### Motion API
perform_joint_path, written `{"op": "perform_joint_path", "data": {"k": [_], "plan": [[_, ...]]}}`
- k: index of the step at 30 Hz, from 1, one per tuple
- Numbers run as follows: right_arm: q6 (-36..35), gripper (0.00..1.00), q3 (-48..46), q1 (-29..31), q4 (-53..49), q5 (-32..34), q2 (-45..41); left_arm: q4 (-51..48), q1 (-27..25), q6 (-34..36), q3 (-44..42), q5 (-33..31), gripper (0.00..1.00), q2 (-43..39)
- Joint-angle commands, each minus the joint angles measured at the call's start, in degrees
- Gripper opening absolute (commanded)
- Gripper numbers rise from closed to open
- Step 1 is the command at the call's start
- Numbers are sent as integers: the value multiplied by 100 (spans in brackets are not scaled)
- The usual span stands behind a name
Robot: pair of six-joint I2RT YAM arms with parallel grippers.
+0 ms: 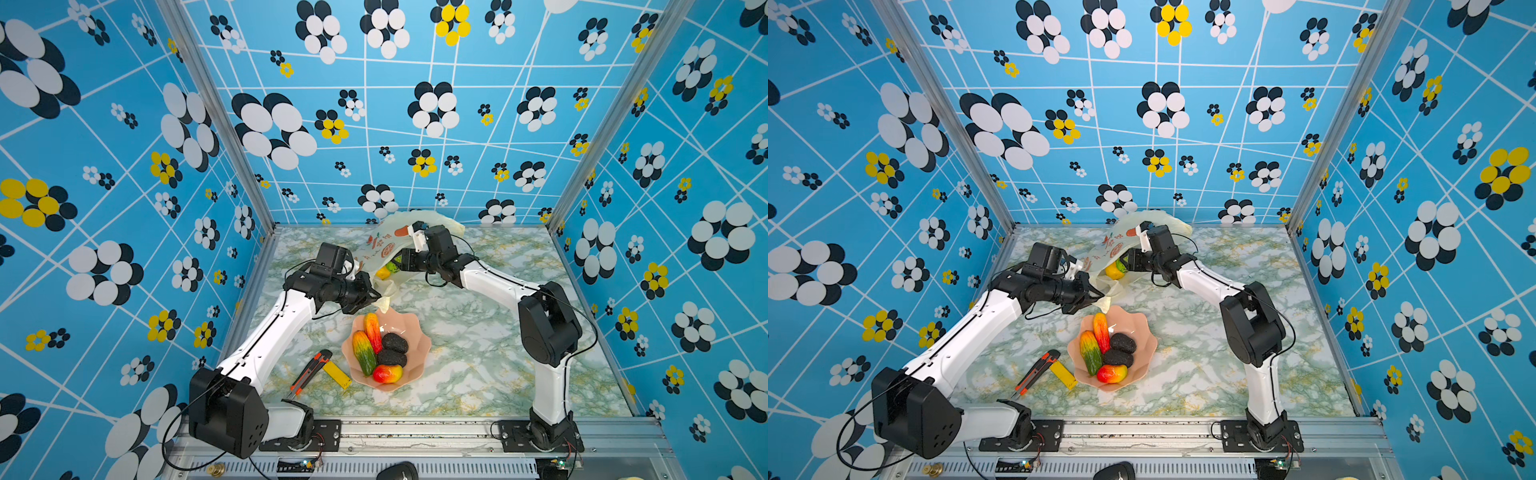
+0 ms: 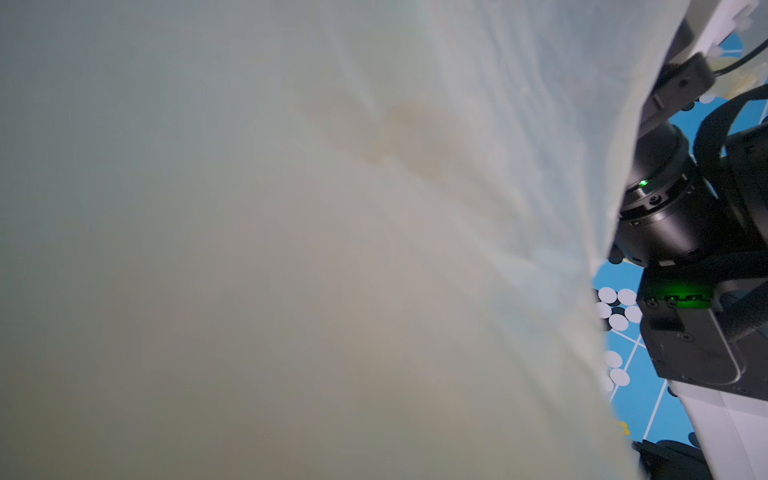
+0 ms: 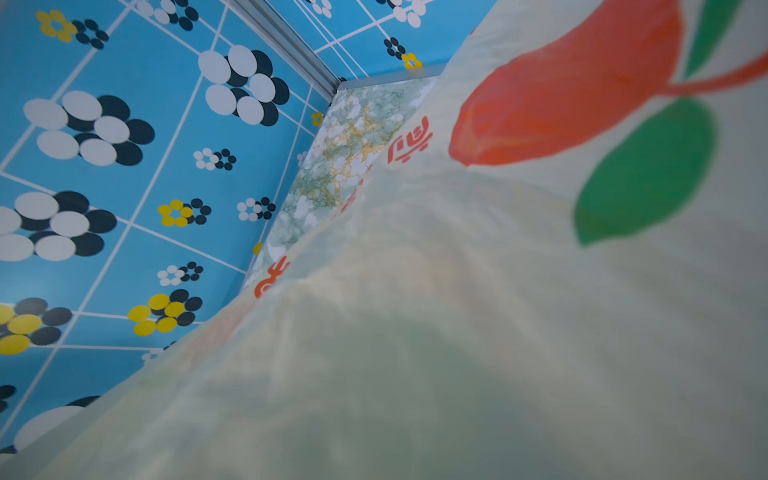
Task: Place the fruits into the plastic bag
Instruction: 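Lower the green fruit into the bag and open the right gripper, then withdraw the right gripper from the bag and lower it over the bowl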
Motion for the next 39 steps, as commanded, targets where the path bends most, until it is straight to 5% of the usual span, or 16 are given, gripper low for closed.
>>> {"op": "perform_joint_path", "data": {"k": [1,16,26,34,39], "plan": [[140,63,437,32,-142,-139,73,-140,35,73,83,29,0,-103],[197,64,443,32,-50,-272,-73,-69,59,30,-10,6,0,-175],[-115,63,-341,31,-64,-317,-964,-70,74,48,-126,-16,0,-309],[-1216,62,-1308,32,-700,-641,-2219,49,118,14,-339,-38,0,-398],[-2758,62,-2168,75,-1597,-1405,-3069,106,123,-5,-381,-40,0,-366]]}}
